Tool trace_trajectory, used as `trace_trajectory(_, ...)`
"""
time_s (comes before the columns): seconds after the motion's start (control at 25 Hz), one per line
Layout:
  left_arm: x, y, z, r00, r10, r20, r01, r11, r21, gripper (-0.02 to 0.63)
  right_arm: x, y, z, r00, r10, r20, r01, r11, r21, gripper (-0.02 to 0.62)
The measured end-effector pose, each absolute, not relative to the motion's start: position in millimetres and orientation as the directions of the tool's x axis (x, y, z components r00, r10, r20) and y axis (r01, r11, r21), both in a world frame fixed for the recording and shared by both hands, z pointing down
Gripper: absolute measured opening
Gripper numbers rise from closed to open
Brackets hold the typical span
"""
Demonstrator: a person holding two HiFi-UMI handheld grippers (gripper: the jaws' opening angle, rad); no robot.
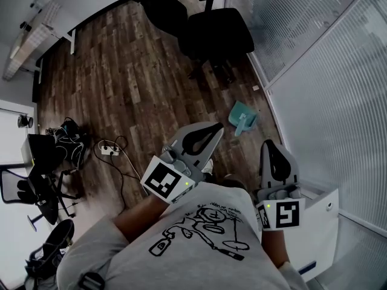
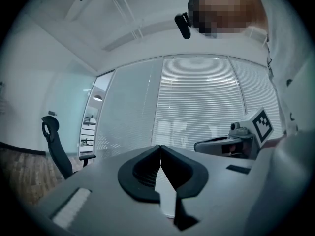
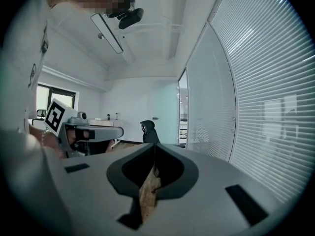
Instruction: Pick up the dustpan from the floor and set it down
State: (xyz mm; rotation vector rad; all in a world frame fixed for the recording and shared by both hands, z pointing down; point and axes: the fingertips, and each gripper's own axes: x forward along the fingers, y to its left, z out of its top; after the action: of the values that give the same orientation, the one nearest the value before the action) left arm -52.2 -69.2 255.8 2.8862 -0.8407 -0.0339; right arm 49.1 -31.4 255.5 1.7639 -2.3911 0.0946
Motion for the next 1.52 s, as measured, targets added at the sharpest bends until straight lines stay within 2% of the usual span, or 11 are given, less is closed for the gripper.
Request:
trace_trajectory(0.72,27,-59,255,0.842,-0.54,0.017,-0.535,-0.83,0.157,0.002,128,-22,264,-0.282,-0.942,0.184,-0.957,0.29,0.014,0.009)
trace_trajectory(1.52,17,-68,270,0.818,-0.572,0.059,-0.573,-0.801,0.172,0.002,123,-41,317,-0.351,-0.9,0.258,-0.936,0.34,-0.086,0.011)
